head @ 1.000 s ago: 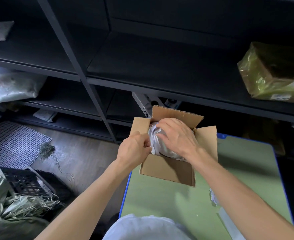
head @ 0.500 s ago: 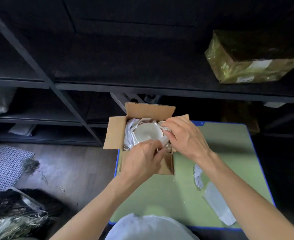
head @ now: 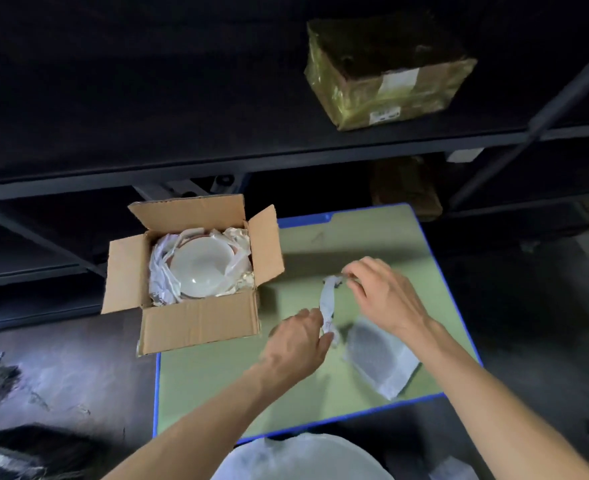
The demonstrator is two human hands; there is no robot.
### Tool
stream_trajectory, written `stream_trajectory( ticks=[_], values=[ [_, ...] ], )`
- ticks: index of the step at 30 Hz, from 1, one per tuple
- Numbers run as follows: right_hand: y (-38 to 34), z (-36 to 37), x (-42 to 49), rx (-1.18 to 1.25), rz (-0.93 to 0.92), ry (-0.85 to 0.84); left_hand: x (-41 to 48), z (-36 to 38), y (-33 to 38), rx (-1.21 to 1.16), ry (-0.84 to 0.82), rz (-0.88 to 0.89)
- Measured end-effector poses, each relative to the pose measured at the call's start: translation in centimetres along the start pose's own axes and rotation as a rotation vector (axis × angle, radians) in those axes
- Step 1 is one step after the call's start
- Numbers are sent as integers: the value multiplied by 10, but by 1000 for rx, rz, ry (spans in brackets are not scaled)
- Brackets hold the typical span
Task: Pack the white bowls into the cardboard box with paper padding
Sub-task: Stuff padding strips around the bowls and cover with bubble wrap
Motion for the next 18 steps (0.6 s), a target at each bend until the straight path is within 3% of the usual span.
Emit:
stream_trajectory(
  ticks=[9, 18],
  values=[
    [50, 71, -16, -128, 14, -304, 63, 54, -28, 132, -132, -242],
    [52, 67, -12, -49, -48, -279, 56, 48, -23, 111, -31, -211]
  ],
)
Point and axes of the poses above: each hand's wrist, its own x-axis towards the middle knuckle, its own z-axis out of the palm, y = z × x, the point moved 5 cm from there along x, towards the middle knuckle, and after that the axes turned 15 degrees about z, right-handed, at the moved point
